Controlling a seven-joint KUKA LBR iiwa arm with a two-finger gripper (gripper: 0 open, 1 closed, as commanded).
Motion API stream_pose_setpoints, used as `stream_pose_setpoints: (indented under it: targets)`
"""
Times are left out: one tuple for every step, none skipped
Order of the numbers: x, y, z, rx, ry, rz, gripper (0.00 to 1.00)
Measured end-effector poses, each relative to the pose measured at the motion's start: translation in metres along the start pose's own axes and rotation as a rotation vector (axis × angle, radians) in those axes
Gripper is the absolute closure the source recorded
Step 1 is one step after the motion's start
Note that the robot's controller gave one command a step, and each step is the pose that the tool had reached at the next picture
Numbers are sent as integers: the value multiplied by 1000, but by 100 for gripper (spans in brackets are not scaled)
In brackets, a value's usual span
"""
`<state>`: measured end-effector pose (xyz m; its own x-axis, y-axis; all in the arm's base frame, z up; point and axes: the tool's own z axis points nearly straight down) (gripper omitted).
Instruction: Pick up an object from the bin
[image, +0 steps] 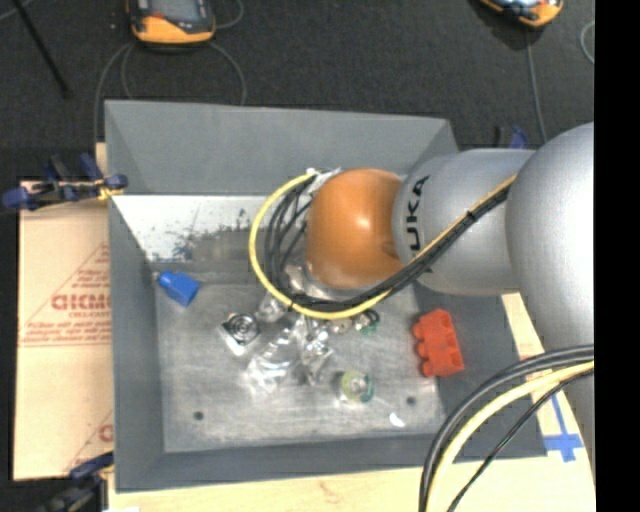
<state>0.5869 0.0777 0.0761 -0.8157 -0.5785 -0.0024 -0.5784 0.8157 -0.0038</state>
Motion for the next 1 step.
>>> stream_pose_setpoints:
  targets:
    - [7,-1,0,4,-15,-207,0]
